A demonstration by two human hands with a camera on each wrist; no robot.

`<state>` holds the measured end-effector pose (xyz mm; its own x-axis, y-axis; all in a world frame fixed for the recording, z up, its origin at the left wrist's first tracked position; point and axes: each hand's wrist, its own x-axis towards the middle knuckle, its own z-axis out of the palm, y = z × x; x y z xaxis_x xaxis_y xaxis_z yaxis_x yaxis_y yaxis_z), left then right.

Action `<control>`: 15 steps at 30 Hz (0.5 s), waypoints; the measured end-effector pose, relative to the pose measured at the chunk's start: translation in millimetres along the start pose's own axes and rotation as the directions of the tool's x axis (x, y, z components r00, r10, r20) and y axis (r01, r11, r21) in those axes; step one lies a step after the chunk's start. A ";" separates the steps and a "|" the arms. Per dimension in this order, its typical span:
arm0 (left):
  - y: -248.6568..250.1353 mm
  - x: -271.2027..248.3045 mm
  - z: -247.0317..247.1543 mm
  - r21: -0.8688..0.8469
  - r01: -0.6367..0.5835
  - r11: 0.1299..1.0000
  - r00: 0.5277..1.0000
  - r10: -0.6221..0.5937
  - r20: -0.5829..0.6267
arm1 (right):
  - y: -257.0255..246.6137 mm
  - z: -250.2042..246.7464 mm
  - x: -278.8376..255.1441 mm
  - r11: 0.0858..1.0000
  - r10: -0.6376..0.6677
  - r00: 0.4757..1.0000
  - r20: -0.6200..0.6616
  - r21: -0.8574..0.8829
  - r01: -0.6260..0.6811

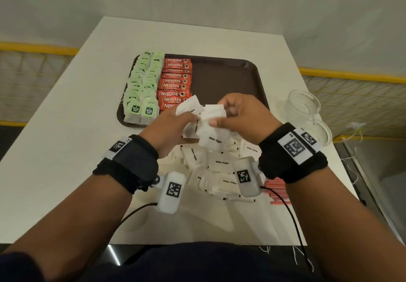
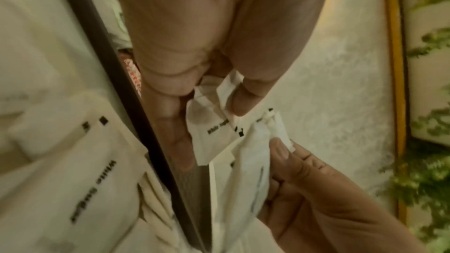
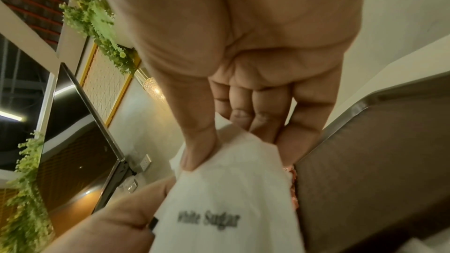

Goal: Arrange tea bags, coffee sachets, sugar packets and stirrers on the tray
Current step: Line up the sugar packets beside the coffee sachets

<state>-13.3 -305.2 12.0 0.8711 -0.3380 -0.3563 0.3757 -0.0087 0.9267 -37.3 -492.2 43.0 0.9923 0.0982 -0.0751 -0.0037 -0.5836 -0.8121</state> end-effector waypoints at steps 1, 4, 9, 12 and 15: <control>1.5 0.5 -0.1 -0.072 0.038 0.997 0.998 -0.034 0.045 | -3.1 1.6 2.5 1.000 -0.005 1.000 0.009 0.020 0.005; 0.6 0.2 -2.9 -0.232 0.136 0.963 0.973 -0.086 0.215 | -9.1 8.6 11.2 0.999 -0.019 1.000 0.007 0.034 0.018; 5.8 3.7 -14.5 -0.322 0.187 0.928 0.950 -0.087 0.301 | -19.1 14.5 21.9 0.998 -0.049 0.999 -0.022 -0.028 0.048; 12.5 5.5 -19.1 -0.256 0.159 0.953 0.942 -0.069 0.329 | -24.9 18.4 26.6 0.997 -0.071 0.996 -0.045 -0.044 0.069; 15.4 7.5 -20.4 -0.171 0.075 0.982 0.959 -0.025 0.282 | -30.9 22.3 31.2 0.992 -0.102 0.992 -0.075 -0.082 0.095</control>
<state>5.5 -288.7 21.2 0.7372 -0.5891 -0.3308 0.4886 0.1266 0.8633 -8.9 -453.2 52.8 0.9940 0.0964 0.0514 0.1012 -0.6353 -0.7656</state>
